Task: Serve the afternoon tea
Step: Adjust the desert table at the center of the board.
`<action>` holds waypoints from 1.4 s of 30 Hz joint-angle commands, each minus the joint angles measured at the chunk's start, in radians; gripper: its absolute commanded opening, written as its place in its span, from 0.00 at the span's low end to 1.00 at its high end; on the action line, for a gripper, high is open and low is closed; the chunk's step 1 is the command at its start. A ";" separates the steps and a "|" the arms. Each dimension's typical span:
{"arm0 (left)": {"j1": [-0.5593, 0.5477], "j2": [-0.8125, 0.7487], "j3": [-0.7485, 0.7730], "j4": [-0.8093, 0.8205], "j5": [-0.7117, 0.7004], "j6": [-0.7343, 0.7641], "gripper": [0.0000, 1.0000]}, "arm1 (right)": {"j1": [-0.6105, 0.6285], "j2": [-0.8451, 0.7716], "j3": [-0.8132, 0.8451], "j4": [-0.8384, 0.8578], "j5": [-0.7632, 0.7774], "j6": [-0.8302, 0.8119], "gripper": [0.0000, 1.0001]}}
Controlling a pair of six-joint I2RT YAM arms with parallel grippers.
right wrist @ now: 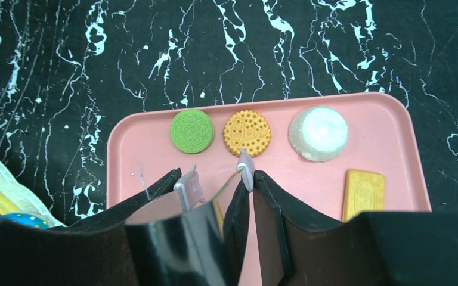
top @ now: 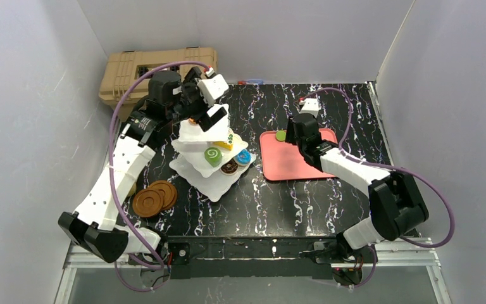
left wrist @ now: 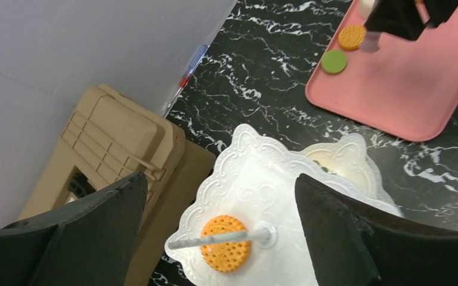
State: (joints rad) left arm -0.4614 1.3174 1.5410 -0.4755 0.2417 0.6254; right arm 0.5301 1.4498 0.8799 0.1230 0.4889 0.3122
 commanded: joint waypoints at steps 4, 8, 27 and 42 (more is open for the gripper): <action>0.073 -0.046 0.162 -0.181 0.235 -0.043 0.98 | -0.005 0.005 0.068 0.090 -0.011 -0.010 0.54; 0.256 0.032 0.306 -0.349 0.557 -0.094 0.93 | -0.005 -0.027 0.047 0.081 -0.007 -0.008 0.54; 0.416 0.327 0.487 -0.644 1.014 0.337 0.89 | -0.005 -0.163 0.004 0.025 -0.008 0.004 0.54; 0.419 0.381 0.542 -0.735 1.109 0.405 0.45 | -0.006 -0.177 0.015 0.008 -0.017 0.014 0.54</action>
State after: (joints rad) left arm -0.0471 1.7134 2.0575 -1.1610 1.2804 1.0096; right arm 0.5293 1.3003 0.8852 0.1066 0.4667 0.3161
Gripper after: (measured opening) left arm 0.516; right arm 0.545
